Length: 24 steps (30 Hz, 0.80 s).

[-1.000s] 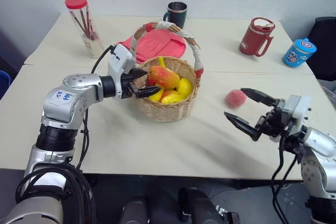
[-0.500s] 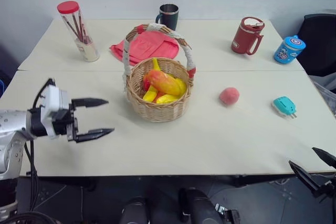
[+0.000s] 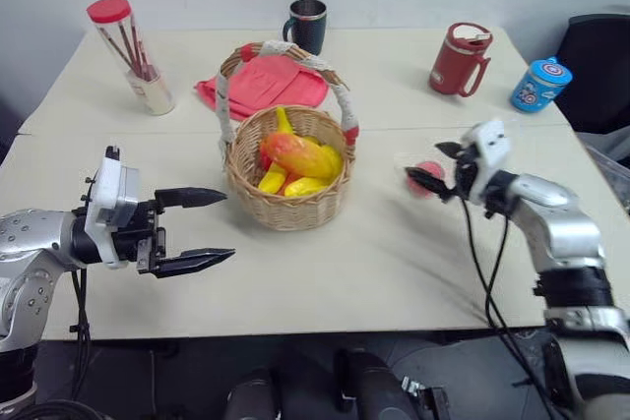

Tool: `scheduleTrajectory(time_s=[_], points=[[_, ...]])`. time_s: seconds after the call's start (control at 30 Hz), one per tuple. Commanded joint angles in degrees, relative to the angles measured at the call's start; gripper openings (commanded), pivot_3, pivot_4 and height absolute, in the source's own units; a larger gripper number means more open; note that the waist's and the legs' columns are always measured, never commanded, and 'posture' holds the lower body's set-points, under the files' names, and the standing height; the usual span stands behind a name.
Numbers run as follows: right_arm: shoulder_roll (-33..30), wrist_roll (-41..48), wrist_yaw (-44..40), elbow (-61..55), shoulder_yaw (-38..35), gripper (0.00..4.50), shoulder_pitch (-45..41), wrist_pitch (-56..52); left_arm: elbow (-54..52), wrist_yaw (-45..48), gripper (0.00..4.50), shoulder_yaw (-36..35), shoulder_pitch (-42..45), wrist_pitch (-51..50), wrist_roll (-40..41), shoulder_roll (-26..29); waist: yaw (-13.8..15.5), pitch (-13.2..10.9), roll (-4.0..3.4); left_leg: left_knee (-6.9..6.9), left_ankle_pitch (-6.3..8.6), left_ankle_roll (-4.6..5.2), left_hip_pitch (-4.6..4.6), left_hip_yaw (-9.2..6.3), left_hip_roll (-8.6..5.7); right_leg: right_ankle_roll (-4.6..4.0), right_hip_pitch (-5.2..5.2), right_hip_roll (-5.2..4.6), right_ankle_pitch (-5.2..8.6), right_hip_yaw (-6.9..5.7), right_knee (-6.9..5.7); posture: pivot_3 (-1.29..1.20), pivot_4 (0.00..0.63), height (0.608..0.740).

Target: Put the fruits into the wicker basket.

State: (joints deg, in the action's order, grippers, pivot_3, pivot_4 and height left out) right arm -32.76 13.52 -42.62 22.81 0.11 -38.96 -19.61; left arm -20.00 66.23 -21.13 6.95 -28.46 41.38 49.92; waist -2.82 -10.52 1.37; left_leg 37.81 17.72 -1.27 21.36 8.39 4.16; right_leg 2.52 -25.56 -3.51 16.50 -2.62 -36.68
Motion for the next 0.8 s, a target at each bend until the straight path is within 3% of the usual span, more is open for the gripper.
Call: scheduleTrajectory(time_s=[0.03,0.13,0.3,0.37,0.5,0.6,0.7,0.8], points=[[-0.4,-3.2,0.4,6.2,1.3,4.31,-3.0,-0.4,-3.3,-1.7,4.49,-2.0,-1.2,0.6,0.9,-0.1,0.0,0.0,0.04,0.1,0.05,0.07,0.0,0.03,0.03,0.01,0.02,-0.02,0.0,0.02,-0.02,0.0,0.15,0.74],[-0.5,-4.6,-0.5,8.4,1.5,3.63,-4.0,0.6,-4.5,-2.8,4.5,-2.7,-2.3,0.7,1.2,-0.1,-0.2,0.1,0.12,0.29,0.14,0.24,0.02,0.06,0.09,0.17,0.12,-0.08,-0.09,0.07,0.05,0.0,0.15,0.74],[-3.0,-4.5,-5.6,8.2,1.3,1.91,-2.6,0.6,-5.5,-3.4,4.5,-3.3,-3.6,1.0,1.3,0.0,-0.2,0.1,0.13,0.3,0.09,0.33,-0.1,0.13,0.0,0.31,0.19,-0.08,-0.17,0.18,-0.02,0.0,0.15,0.74],[-4.0,-3.7,-9.0,7.2,0.8,1.46,-1.8,2.1,-5.6,-3.6,4.5,-3.3,-3.7,1.1,1.2,0.0,-0.1,0.1,0.13,0.29,0.09,0.32,-0.1,0.12,0.01,0.31,0.19,-0.07,-0.17,0.17,-0.02,0.0,0.15,0.74],[-5.4,2.3,-18.0,1.2,-2.9,1.4,1.0,7.3,-5.4,-3.9,4.5,-2.8,-3.7,1.4,0.9,-0.2,0.0,0.1,0.13,0.26,0.09,0.32,-0.09,0.12,0.0,0.31,0.19,-0.05,-0.17,0.16,0.02,0.0,0.15,0.74],[-5.9,7.2,-21.2,-4.8,-5.4,1.4,2.2,4.9,-5.6,-4.5,4.5,-2.6,-3.7,1.5,1.2,-0.7,-0.3,0.0,0.05,0.27,0.09,0.32,-0.09,0.15,0.01,0.31,0.17,-0.04,-0.17,0.18,-0.01,0.0,0.15,0.74],[-8.5,21.7,-24.1,-23.9,-7.7,1.4,4.0,-11.8,-5.8,-6.0,4.5,-3.5,-4.0,1.3,1.8,-1.7,-0.3,-0.1,-0.18,0.25,0.09,0.3,-0.1,0.21,0.07,0.32,0.11,-0.05,-0.17,0.28,-0.09,0.0,0.15,0.74],[-7.2,32.6,-19.7,-35.5,-7.0,1.4,2.9,-25.0,-5.5,-8.0,4.5,-5.2,-4.2,0.8,3.1,-2.9,-0.4,-0.1,-0.13,0.23,0.11,0.21,-0.14,0.17,0.2,0.28,0.06,0.03,-0.15,0.3,-0.15,0.0,0.15,0.74]])
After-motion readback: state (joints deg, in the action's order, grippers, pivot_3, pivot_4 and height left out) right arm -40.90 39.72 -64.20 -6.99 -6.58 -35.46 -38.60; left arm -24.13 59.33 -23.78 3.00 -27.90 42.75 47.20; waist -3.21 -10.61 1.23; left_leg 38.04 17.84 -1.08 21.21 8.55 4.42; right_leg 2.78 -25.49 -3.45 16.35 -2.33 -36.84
